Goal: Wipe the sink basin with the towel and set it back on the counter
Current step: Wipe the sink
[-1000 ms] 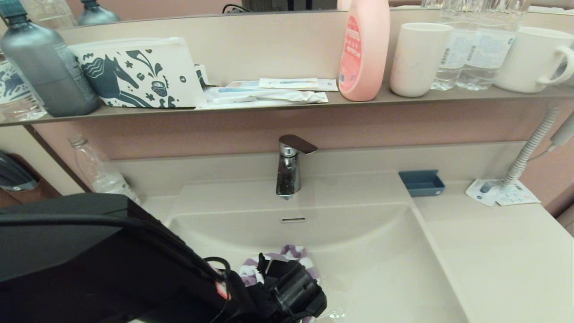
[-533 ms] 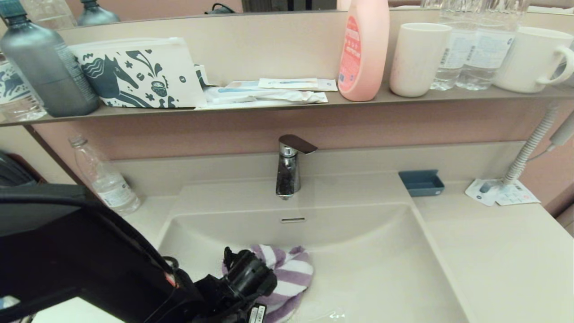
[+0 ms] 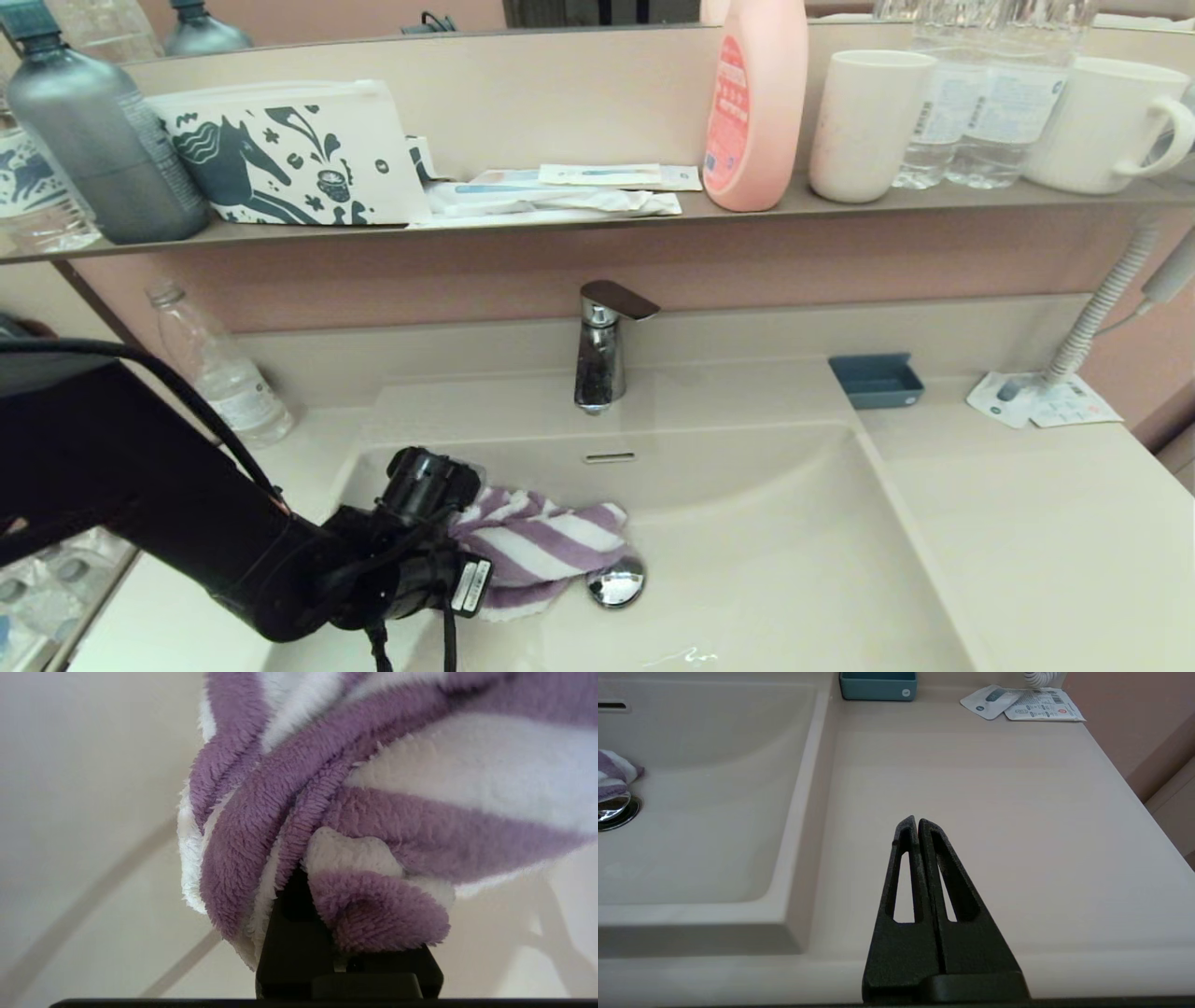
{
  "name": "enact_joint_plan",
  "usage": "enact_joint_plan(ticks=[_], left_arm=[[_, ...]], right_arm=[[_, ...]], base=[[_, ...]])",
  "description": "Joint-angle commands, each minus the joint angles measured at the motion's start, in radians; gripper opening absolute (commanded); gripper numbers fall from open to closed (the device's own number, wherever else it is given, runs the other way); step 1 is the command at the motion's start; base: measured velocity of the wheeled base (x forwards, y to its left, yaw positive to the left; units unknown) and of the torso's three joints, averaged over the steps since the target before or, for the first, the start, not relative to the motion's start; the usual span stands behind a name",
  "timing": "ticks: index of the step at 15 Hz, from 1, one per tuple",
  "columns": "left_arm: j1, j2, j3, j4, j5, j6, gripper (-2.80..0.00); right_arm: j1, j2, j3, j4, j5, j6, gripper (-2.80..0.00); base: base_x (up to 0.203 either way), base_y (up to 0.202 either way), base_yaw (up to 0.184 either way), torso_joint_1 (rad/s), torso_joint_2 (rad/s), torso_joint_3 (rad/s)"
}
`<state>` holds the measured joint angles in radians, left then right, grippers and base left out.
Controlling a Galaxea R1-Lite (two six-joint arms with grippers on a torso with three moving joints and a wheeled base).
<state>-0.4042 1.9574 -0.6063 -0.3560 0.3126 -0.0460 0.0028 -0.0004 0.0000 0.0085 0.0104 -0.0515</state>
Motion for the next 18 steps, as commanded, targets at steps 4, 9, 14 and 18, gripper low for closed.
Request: enact_joint_plan(ticks=[4, 9, 14, 18], left_arm=[[-0.015, 0.099, -0.052, -0.185, 0.0, -0.018, -2.8], [-0.153, 0.182, -0.082, -0.278, 0.012, -0.132, -2.8], [-0.293, 0.243, -0.2, -0.275, 0.107, -0.201, -2.8], [-0.346, 0.346, -0.314, -0.267, 0.153, -0.24, -2.8]], right_arm=[[0.0, 0.0, 0.0, 0.001, 0.0, -0.001, -2.8], [0.0, 0.0, 0.0, 0.001, 0.0, -0.001, -2.8], [0.0, 0.0, 0.0, 0.0, 0.0, -0.001, -2.8], [0.0, 0.0, 0.0, -0.001, 0.0, -0.001, -2.8]], base=[[0.0, 0.0, 0.0, 0.0, 0.0, 0.0], [0.0, 0.0, 0.0, 0.0, 0.0, 0.0], [0.0, 0.0, 0.0, 0.0, 0.0, 0.0], [0.0, 0.0, 0.0, 0.0, 0.0, 0.0]])
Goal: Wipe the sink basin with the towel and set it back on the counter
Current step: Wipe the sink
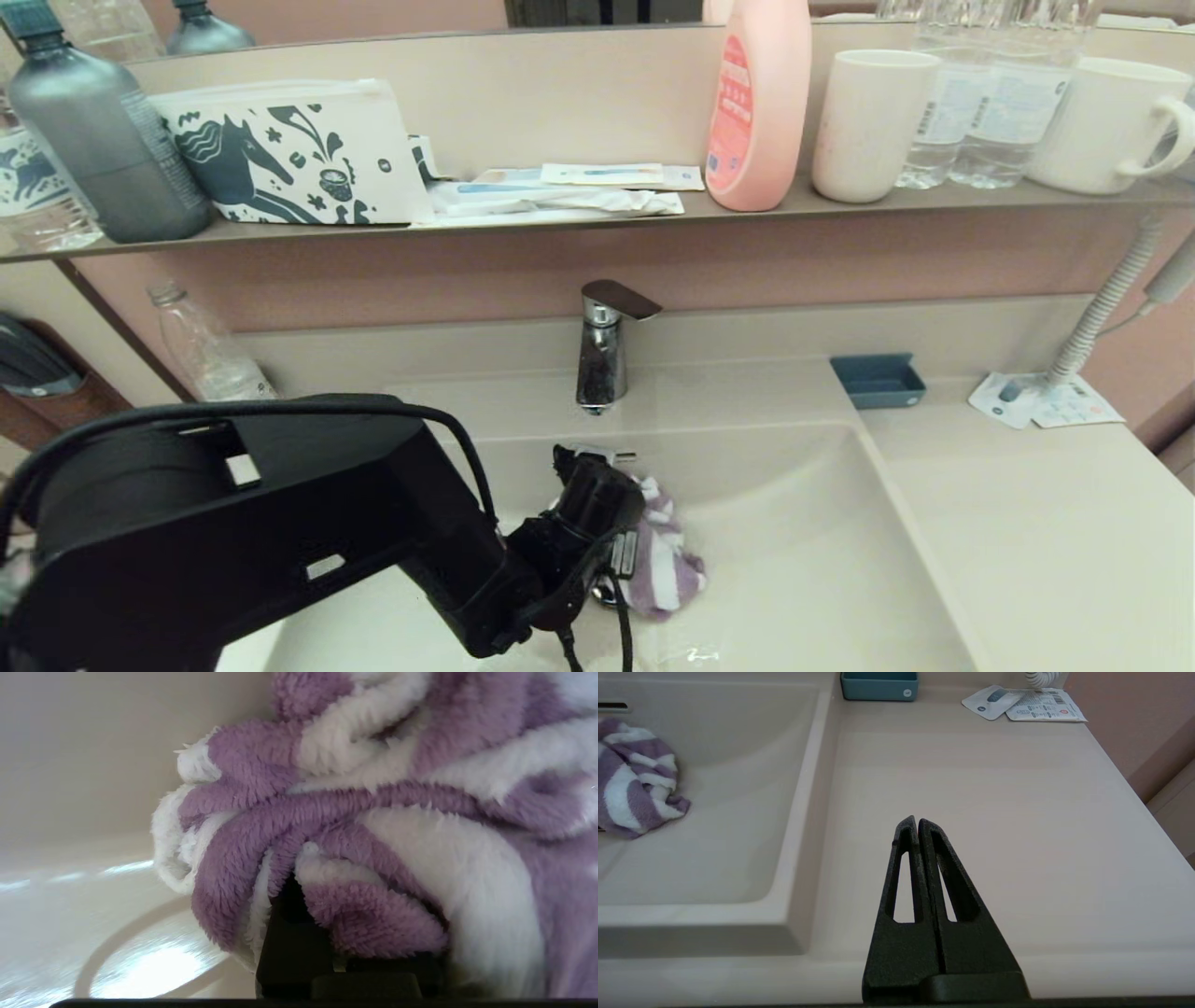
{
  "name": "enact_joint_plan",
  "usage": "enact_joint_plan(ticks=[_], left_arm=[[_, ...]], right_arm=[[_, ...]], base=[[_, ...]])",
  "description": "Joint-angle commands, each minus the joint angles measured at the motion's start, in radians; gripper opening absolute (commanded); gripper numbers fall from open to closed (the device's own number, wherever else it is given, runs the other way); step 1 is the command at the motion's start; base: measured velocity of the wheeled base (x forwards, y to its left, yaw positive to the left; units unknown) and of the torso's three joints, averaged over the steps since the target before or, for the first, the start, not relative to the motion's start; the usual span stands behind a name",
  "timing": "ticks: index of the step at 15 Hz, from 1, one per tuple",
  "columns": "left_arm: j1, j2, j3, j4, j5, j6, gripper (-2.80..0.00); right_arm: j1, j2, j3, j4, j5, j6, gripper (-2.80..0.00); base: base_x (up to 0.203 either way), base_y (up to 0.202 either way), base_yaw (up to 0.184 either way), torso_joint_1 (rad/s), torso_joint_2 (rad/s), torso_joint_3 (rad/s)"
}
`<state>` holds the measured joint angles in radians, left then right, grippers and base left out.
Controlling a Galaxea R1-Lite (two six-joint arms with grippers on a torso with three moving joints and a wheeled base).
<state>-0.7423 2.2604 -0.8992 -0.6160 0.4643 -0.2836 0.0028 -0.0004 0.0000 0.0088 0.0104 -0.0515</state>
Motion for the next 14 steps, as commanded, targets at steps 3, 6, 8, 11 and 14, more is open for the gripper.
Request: enact_joint_plan(ticks=[3, 6, 8, 11, 14], left_arm=[[-0.02, 0.074, -0.13, 0.068, 0.005, -0.005, -2.8], [-0.053, 0.081, -0.25, 0.182, 0.007, -0.017, -2.8], [-0.092, 0.081, -0.312, 0.272, 0.009, -0.059, -2.8], [-0.132, 0.083, -0.379, 0.342, 0.02, -0.091, -2.8], [-0.169, 0.09, -0.437, 0.402, 0.038, -0.113, -2.8]], right_arm=[[0.0, 0.0, 0.0, 0.0, 0.0, -0.001, -2.8], [0.001, 0.0, 0.0, 0.0, 0.0, -0.001, -2.8], [0.0, 0.0, 0.0, -0.001, 0.0, -0.001, -2.8], [0.0, 0.0, 0.0, -0.001, 0.0, -0.001, -2.8], [0.0, 0.0, 0.0, 0.0, 0.0, -0.001, -2.8]], base=[[0.0, 0.0, 0.0, 0.0, 0.0, 0.0], [0.0, 0.0, 0.0, 0.0, 0.0, 0.0], [0.0, 0.0, 0.0, 0.0, 0.0, 0.0], [0.0, 0.0, 0.0, 0.0, 0.0, 0.0], [0.0, 0.0, 0.0, 0.0, 0.0, 0.0]])
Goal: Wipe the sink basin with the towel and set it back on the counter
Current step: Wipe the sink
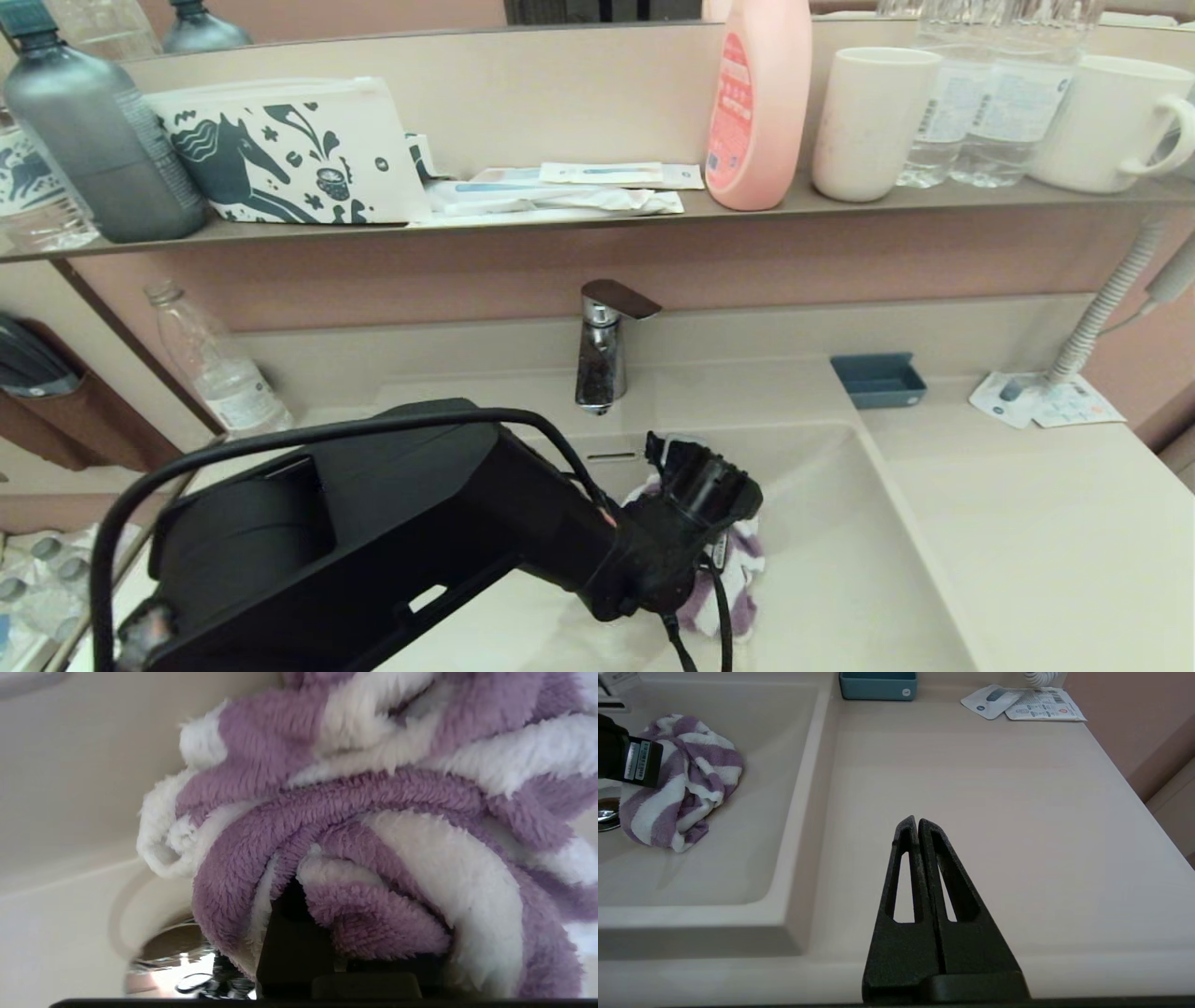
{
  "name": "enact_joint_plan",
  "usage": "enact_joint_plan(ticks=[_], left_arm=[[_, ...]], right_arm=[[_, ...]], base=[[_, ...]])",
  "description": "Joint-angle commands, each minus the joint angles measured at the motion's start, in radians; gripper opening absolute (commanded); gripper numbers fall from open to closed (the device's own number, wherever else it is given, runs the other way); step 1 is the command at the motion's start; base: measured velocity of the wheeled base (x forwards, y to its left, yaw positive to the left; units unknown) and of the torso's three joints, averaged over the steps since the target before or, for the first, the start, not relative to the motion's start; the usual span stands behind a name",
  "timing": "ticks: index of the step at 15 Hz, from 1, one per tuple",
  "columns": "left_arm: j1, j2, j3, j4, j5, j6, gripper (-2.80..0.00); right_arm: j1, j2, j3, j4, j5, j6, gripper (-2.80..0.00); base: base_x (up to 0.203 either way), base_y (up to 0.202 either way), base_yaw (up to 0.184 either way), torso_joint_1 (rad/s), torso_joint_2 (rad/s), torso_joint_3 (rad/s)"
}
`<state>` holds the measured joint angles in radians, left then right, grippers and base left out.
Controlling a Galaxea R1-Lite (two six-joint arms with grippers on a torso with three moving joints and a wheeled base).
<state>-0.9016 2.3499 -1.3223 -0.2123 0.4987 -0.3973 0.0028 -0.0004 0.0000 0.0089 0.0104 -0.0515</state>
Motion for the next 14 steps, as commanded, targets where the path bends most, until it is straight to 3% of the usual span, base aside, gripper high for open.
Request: enact_joint_plan(ticks=[1, 9, 14], left_arm=[[-0.025, 0.003, -0.034, 0.036, 0.005, -0.015, -2.8], [-0.122, 0.022, -0.052, 0.288, -0.006, -0.17, -2.8], [-0.147, -0.043, 0.025, 0.411, -0.078, -0.236, -2.8]], right_arm=[[0.0, 0.0, 0.0, -0.001, 0.0, -0.001, -2.8], [0.0, 0.0, 0.0, 0.0, 0.0, -0.001, -2.8], [0.001, 0.0, 0.0, 0.0, 0.0, -0.001, -2.8]], base=[[0.0, 0.0, 0.0, 0.0, 0.0, 0.0], [0.0, 0.0, 0.0, 0.0, 0.0, 0.0], [0.0, 0.0, 0.0, 0.0, 0.0, 0.0]])
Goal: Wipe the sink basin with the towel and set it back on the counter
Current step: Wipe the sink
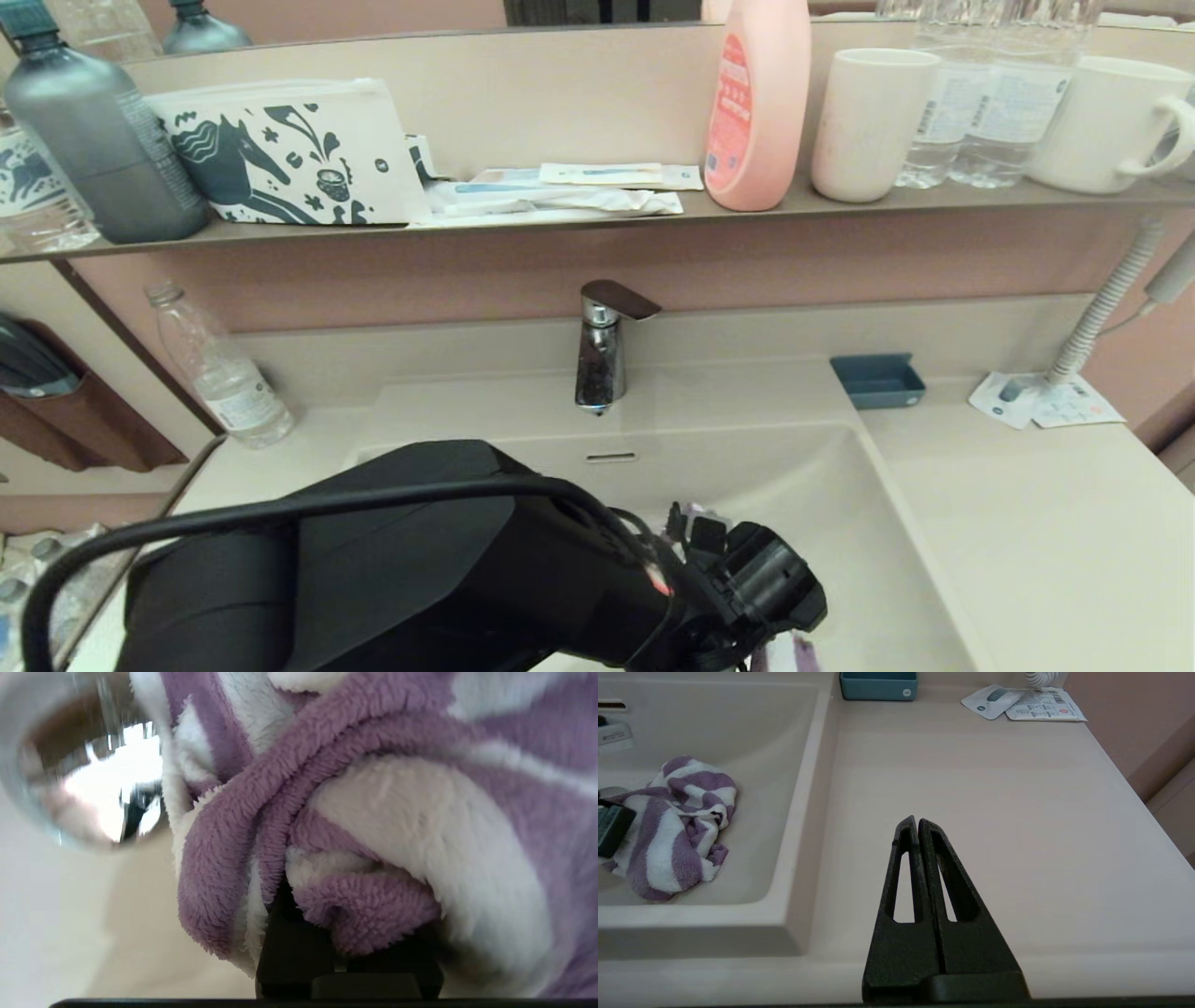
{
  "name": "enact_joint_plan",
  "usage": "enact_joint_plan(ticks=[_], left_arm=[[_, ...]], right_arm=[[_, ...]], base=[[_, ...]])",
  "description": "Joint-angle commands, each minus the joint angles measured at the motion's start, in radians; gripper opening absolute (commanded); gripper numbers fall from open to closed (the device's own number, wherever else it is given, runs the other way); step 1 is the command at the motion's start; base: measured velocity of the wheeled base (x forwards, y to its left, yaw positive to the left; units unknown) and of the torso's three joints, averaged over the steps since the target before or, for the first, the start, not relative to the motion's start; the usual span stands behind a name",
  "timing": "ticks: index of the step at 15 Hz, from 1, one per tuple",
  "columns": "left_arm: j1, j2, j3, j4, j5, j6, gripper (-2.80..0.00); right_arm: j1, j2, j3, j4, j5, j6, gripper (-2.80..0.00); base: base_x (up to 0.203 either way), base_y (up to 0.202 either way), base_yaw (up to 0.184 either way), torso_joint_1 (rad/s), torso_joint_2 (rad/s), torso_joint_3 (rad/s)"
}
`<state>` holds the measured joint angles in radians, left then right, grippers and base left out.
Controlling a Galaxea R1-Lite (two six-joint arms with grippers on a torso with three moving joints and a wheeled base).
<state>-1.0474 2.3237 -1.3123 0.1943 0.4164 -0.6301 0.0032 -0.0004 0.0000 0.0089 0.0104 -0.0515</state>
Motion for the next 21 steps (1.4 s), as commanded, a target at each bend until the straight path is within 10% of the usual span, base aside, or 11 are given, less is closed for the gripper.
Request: enact_joint_plan(ticks=[1, 10, 21], left_arm=[[-0.001, -0.029, 0.051, 0.006, 0.002, -0.008, -2.8], [0.18, -0.177, 0.374, 0.001, 0.004, -0.046, -2.8], [0.564, -0.326, 0.742, -0.249, -0.025, 0.236, -2.8]], right_arm=[[0.001, 0.0, 0.0, 0.0, 0.0, -0.001, -2.8], [0.0, 0.0, 0.0, -0.001, 0.0, -0.001, -2.8], [0.0, 0.0, 0.0, -0.001, 0.0, -0.001, -2.8]], base=[[0.0, 0.0, 0.0, 0.0, 0.0, 0.0], [0.0, 0.0, 0.0, 0.0, 0.0, 0.0], [0.0, 0.0, 0.0, 0.0, 0.0, 0.0]])
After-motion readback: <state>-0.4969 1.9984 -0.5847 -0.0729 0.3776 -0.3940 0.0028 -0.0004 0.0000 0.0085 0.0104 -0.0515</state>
